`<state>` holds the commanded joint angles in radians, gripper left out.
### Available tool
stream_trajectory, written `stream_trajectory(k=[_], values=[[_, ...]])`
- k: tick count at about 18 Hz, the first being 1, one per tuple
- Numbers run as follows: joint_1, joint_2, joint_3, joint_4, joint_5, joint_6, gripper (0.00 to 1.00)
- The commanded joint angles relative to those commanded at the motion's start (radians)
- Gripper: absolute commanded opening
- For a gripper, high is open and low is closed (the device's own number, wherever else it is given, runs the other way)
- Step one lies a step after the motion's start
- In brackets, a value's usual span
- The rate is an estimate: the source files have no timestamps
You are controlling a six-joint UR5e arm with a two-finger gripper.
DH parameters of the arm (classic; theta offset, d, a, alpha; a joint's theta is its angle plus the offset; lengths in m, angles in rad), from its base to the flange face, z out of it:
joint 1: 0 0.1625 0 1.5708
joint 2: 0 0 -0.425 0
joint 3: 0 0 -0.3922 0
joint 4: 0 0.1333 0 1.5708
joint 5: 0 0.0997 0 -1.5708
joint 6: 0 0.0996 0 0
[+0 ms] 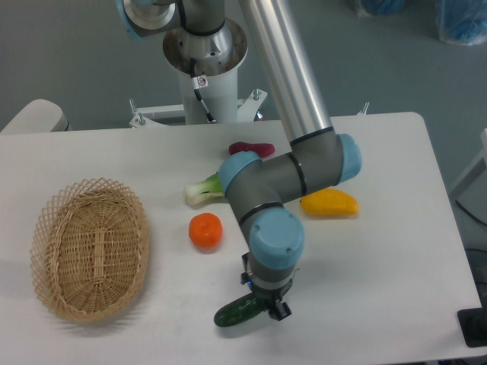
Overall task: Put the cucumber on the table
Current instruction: 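Carry the green cucumber in the gripper and lower it toward the table beside the orange, then open the gripper to release the cucumber onto the table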
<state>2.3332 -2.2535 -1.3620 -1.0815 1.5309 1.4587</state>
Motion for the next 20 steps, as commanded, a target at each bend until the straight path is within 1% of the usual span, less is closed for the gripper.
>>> stream_trajectory(k=[2,4,5,7,8,10,11,12,16,20], values=[[-0.023,0.023,-0.041,0.000,0.002,0.005,0.06],[-0.025,0.045,-0.081,0.000,0.002,0.006,0.07],[-0.028,0.046,-0.088,0.000,0.002,0.006,0.11],[-0.034,0.052,-0.089,0.000,0.000,0.005,0.23],[-0.037,0.054,-0.089,-0.002,0.000,0.003,0.36],[-0.041,0.052,-0.089,0.000,0.000,0.003,0.54],[-0.045,0.052,-0.089,0.000,0.000,0.002,0.68],[-0.049,0.052,-0.089,0.000,0.002,-0.009,1.00],[-0.055,0.054,-0.066,0.012,0.006,-0.009,1.00],[-0.037,0.060,-0.002,-0.003,0.006,-0.005,1.00]])
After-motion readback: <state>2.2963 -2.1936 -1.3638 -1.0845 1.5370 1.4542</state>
